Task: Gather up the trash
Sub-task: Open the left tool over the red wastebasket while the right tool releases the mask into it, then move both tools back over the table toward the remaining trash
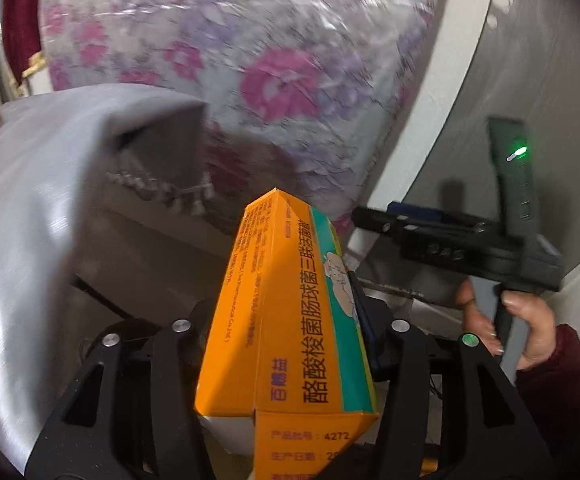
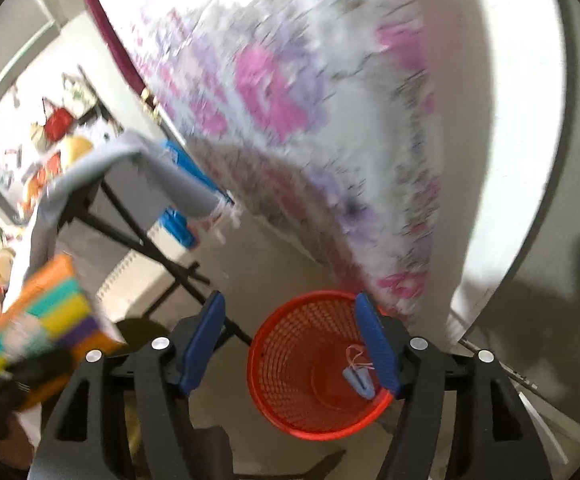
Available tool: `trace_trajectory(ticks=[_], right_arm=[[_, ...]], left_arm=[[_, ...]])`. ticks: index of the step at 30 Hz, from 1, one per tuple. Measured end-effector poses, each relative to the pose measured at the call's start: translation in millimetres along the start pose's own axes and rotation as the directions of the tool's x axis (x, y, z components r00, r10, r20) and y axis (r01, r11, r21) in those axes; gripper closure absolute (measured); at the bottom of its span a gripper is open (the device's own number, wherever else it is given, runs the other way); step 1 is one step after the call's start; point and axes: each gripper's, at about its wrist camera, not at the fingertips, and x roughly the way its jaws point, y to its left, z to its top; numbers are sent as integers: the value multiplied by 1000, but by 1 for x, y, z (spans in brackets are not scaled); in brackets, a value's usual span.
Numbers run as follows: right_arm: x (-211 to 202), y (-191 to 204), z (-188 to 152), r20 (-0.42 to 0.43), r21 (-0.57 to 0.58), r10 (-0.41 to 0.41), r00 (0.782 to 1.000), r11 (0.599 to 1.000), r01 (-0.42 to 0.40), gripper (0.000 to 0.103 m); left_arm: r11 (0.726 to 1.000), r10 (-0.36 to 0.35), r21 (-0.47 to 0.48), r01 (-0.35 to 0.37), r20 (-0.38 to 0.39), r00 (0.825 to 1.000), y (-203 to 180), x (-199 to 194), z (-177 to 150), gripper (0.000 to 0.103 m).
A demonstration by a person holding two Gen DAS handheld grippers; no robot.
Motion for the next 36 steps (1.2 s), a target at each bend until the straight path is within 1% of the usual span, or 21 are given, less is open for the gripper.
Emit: trace_trajectory(ticks=[2, 3, 6, 9, 10, 12, 17, 20, 23, 24, 26, 28, 30, 33, 36], right_arm=[[-5, -7, 3, 16, 18, -2, 1000, 1000, 2, 36], [-9, -13, 2, 21, 25, 1, 1000, 1000, -1, 36], [-12, -13, 6, 30, 36, 18, 999, 999, -19, 36], [-17, -8, 6, 36, 22, 28, 999, 999, -29, 36], [-18, -6, 6, 38, 19, 31, 999, 999, -32, 36], [-20, -2, 6, 40, 13, 41, 998, 999, -41, 36], [-26, 7, 8, 51, -1, 54, 997, 999, -54, 36], [-31, 14, 10, 62, -14, 66, 996, 998, -65, 35], [-40, 29, 12, 80, -44, 83, 993, 996, -79, 31], [-43, 32, 13, 84, -52, 87, 993, 995, -83, 29], [-50, 43, 14, 94, -75, 100, 991, 993, -93, 27], [-57, 55, 15, 104, -99, 112, 988, 990, -102, 23], [-63, 67, 15, 110, -126, 128, 986, 985, -114, 22], [-74, 87, 14, 118, -169, 151, 982, 977, -129, 20], [-85, 109, 11, 122, -209, 174, 977, 967, -146, 17]], left_arm=[[1000, 8, 9, -8, -18, 1000, -6, 14, 9, 21], [1000, 10, 9, -10, -14, 1000, -8, 19, 13, 18], [999, 44, 15, -44, -4, 999, -11, 28, 23, 17], [999, 52, 0, -52, 4, 999, -6, 20, 21, 16], [998, 60, -3, -60, 7, 998, -4, 17, 20, 15], [996, 84, -21, -84, 17, 996, 3, 8, 16, 13], [990, 119, -80, -115, 40, 992, 21, -14, 6, 12], [981, 171, -105, -163, 75, 982, 31, -35, -2, 9], [975, 189, -143, -173, 110, 976, 42, -59, -11, 8], [971, 204, -155, -184, 122, 971, 45, -66, -14, 8], [955, 260, -186, -230, 156, 953, 53, -85, -20, 7], [949, 271, -212, -232, 176, 946, 59, -99, -24, 7], [942, 281, -243, -230, 201, 939, 66, -117, -31, 7], [924, 325, -287, -254, 237, 915, 76, -143, -43, 7], [903, 366, -331, -274, 258, 894, 87, -165, -56, 7]])
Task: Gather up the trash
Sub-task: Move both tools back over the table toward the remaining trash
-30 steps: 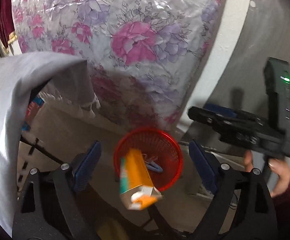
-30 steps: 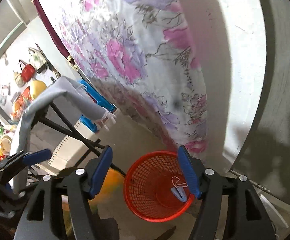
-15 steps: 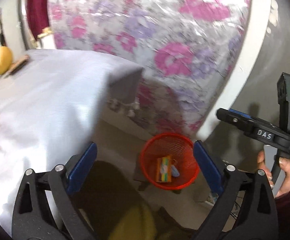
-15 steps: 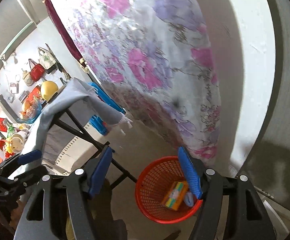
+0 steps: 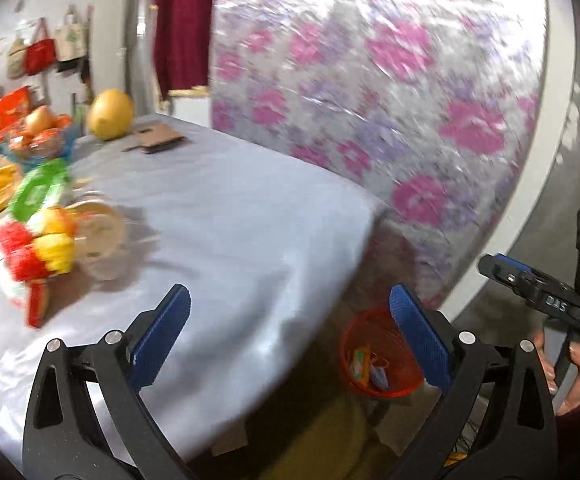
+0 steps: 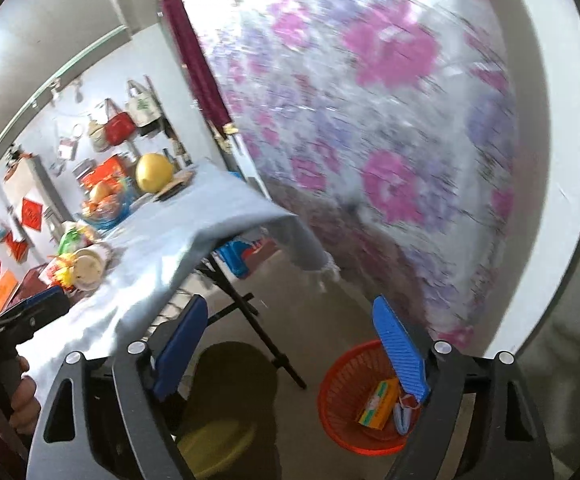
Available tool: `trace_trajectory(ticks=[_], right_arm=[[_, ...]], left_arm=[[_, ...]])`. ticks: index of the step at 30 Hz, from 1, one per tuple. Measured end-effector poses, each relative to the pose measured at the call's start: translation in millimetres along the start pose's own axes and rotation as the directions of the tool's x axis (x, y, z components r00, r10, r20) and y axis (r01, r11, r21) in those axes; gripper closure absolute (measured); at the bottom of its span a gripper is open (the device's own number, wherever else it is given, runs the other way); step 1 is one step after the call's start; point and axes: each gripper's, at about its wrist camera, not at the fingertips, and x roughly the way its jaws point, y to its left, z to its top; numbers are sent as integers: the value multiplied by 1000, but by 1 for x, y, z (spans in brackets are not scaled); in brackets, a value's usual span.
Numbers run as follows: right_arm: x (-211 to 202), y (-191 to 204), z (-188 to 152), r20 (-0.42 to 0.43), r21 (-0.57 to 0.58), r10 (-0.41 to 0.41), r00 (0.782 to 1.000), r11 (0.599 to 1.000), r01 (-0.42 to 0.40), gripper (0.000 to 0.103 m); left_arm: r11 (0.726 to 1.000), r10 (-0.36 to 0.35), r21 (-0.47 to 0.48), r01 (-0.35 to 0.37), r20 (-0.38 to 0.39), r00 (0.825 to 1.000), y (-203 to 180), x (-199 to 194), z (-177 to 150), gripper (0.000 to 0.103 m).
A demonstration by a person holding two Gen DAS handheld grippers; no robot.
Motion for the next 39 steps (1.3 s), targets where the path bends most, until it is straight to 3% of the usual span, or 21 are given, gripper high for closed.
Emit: trace_trajectory(ticks=[9, 14, 18, 20, 22, 26, 28, 30, 34, 38, 39], right_arm=[[-6, 75, 4, -9, -105, 68, 998, 992, -69, 11], [6, 112, 2, -47, -123, 122, 991, 984, -127, 9], [24, 148, -3, -91, -156, 157, 983, 973, -170, 9], [34, 165, -5, -113, -170, 177, 978, 966, -194, 9], [43, 178, -7, -129, -177, 196, 972, 960, -217, 9], [58, 202, -5, -160, -199, 231, 960, 945, -261, 9], [62, 210, -4, -164, -205, 243, 956, 940, -274, 9], [67, 216, -1, -169, -200, 259, 951, 936, -290, 9], [75, 227, 1, -176, -181, 294, 939, 928, -325, 9], [79, 241, -1, -182, -185, 310, 933, 921, -342, 9], [81, 245, -1, -184, -190, 312, 932, 919, -345, 8]], left_arm=[[978, 126, -179, -109, 88, 988, 91, -55, -14, 7], [925, 261, -315, -214, 115, 958, 165, -87, -25, 7], [852, 384, -409, -327, 65, 921, 230, -103, -36, 7], [799, 438, -463, -384, 9, 899, 269, -108, -41, 7], [742, 458, -545, -390, -12, 889, 299, -115, -50, 7], [641, 358, -720, -265, -24, 933, 362, -119, -69, 7], [610, 366, -747, -264, -30, 930, 374, -121, -72, 7], [617, 390, -728, -298, -47, 920, 375, -119, -67, 7], [680, 405, -624, -385, -118, 907, 366, -94, -49, 7], [727, 451, -471, -500, -220, 865, 359, -65, -42, 7], [733, 441, -460, -501, -240, 865, 362, -60, -42, 7]])
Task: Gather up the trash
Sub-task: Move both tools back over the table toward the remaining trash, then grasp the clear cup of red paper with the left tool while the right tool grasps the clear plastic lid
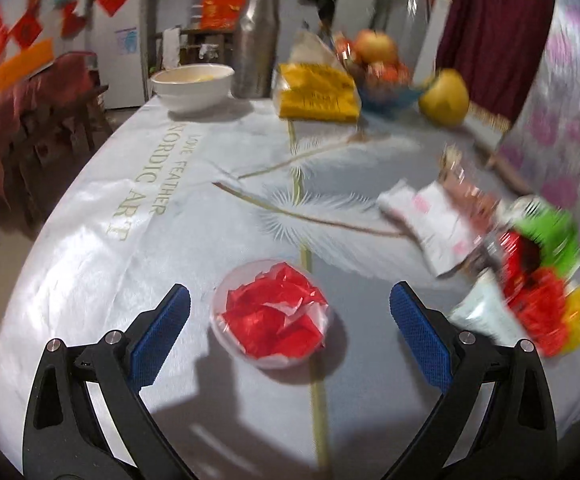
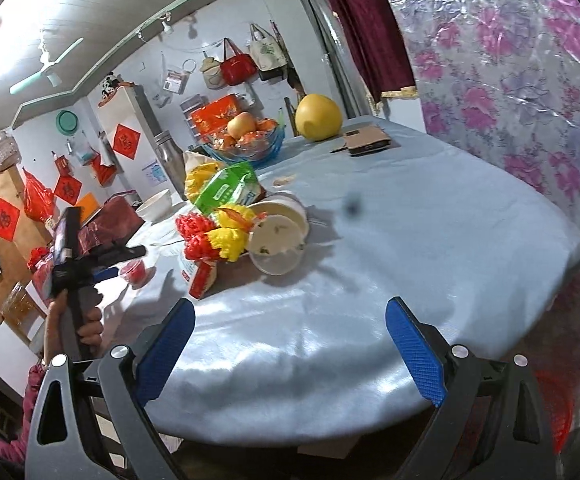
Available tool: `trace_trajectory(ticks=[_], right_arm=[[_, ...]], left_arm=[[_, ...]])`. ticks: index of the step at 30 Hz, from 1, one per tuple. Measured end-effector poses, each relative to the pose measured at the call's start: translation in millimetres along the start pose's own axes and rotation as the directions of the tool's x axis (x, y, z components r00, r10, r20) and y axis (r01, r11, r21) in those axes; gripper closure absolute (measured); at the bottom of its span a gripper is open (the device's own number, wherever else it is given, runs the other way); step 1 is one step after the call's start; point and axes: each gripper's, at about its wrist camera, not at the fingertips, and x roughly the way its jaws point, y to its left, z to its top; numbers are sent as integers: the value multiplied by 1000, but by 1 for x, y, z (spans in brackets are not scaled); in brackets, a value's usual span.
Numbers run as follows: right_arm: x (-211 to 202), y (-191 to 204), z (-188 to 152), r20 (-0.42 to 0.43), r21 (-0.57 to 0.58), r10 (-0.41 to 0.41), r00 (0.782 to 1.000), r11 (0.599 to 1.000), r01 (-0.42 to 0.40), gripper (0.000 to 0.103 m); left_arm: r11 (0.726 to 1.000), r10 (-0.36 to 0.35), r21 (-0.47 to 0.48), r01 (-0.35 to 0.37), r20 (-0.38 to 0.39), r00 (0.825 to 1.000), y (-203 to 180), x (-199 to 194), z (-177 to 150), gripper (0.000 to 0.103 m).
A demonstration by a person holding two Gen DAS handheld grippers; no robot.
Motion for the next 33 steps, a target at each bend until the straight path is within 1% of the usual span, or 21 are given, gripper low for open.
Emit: trace_trajectory(ticks=[3, 4, 5, 8, 11, 14, 16, 18, 21, 22, 23, 24, 26, 30, 32, 33], right_arm=[[11, 2, 5, -3, -1, 4, 1000, 1000, -4, 8], [16, 3, 8, -3, 2, 12, 1000, 1000, -12, 8], [21, 4, 12, -5, 4, 17, 1000, 1000, -17, 8], [37, 7, 21, -9, 2, 19, 1000, 1000, -19, 9], [63, 15, 30, -38, -27, -11, 999, 1000, 10, 9], [81, 22, 33, -66, -52, -16, 998, 999, 12, 10], [93, 27, 34, -83, -89, -44, 996, 995, 36, 13], [109, 30, 39, -109, -108, -72, 991, 992, 60, 14], [130, 26, 48, -146, -87, -80, 986, 994, 68, 14], [136, 24, 49, -161, -71, -57, 985, 996, 46, 21], [139, 22, 49, -177, -57, -22, 984, 998, 12, 43], [138, 20, 46, -179, -41, 6, 984, 999, -14, 43], [120, 23, 35, -130, -37, 39, 991, 998, -44, 44], [80, 40, 12, -44, -102, 35, 998, 994, -40, 44], [70, 43, 6, -46, -126, 24, 999, 992, -29, 43], [65, 43, 4, -42, -139, 4, 999, 990, -10, 43]], left_arm=[[999, -41, -15, 40, -80, 996, 6, 18, 2, 7], [999, -43, -5, 42, -71, 997, 6, 17, 3, 7], [999, -48, -3, 48, -79, 996, 5, 18, 2, 7], [1000, -23, 17, 25, -87, 996, 1, 21, 2, 7], [1000, -11, 27, 14, -92, 996, -2, 20, 1, 7], [1000, -21, 19, 22, -89, 996, -1, 21, 1, 7], [999, -30, 11, 31, -86, 996, 0, 21, 2, 7], [999, -36, 7, 36, -85, 996, 1, 21, 3, 7], [999, -40, 4, 40, -84, 996, 1, 21, 3, 7], [999, -41, 2, 42, -83, 996, 2, 21, 3, 7], [999, -44, 0, 44, -82, 996, 2, 21, 3, 7], [999, -47, -2, 47, -81, 996, 2, 21, 3, 7], [999, -54, -8, 54, -78, 995, 4, 20, 4, 7], [998, -64, -16, 63, -74, 995, 5, 20, 4, 7], [998, -67, -19, 66, -73, 995, 5, 20, 4, 7], [997, -69, -20, 68, -72, 995, 5, 19, 4, 7]])
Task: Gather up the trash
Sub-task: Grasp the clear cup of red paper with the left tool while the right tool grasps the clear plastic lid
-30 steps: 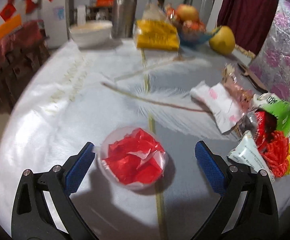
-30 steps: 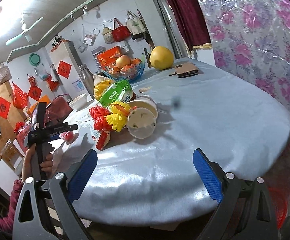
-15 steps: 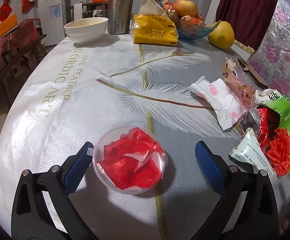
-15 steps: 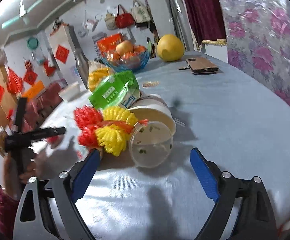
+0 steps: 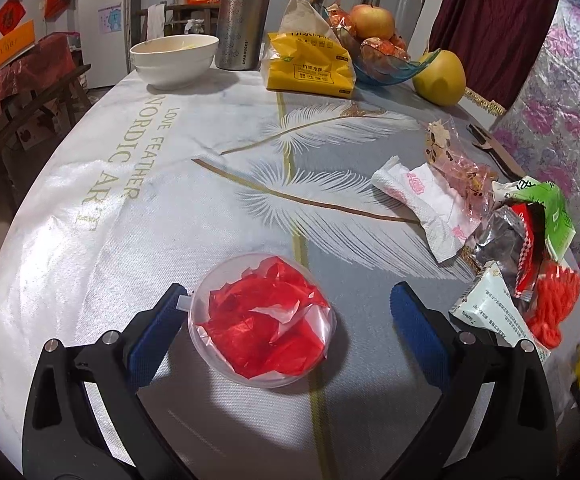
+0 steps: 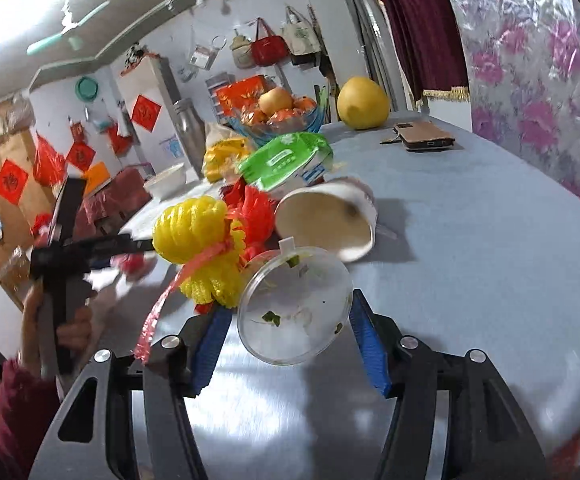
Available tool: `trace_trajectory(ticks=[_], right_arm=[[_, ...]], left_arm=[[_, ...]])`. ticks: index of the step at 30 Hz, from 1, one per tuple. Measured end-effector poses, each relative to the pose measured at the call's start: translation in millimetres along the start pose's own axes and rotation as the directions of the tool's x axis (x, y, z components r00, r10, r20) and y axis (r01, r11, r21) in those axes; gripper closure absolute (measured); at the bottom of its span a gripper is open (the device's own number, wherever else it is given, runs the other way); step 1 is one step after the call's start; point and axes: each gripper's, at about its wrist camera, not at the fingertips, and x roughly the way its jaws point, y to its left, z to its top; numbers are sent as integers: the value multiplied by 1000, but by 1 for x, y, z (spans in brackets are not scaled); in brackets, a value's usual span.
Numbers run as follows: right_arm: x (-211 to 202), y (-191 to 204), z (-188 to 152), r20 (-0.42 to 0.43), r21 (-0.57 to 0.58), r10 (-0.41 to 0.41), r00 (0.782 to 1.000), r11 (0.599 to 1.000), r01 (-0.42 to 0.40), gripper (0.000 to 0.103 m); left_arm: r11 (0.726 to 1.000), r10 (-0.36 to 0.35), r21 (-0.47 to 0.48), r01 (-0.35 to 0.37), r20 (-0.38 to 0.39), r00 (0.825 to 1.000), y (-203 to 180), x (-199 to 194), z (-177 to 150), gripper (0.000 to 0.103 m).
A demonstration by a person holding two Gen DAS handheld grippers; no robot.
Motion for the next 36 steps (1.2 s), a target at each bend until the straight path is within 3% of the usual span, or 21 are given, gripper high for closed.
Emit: trace_trajectory(ticks=[10, 14, 17, 22, 28, 33, 36], right_arm=[[-3, -29, -6, -31, 85, -15, 999, 996, 18, 43], [1, -30, -8, -43, 95, -15, 999, 995, 19, 41], [4, -29, -9, -49, 96, -19, 999, 995, 23, 41], [2, -31, -10, -34, 103, -15, 999, 995, 18, 43], [-17, -26, -3, 25, 72, -20, 999, 997, 18, 44], [-29, -35, -3, 38, 76, -28, 999, 997, 25, 44], [-41, -46, -7, 51, 92, -47, 998, 995, 42, 44]], left_arm=[[999, -37, -36, 38, 21, 999, 3, -7, -5, 9], [998, -42, -40, 44, 37, 998, 3, -9, -6, 35], [998, -44, -37, 45, 36, 998, 1, -9, -5, 47], [997, -55, -46, 58, 57, 997, 3, -13, -6, 47], [994, -91, -45, 98, 146, 985, 3, -37, -15, 47], [987, -146, -52, 154, 139, 980, -12, -53, -27, 47], [987, -157, 0, 160, 171, 973, -33, -70, -38, 47]])
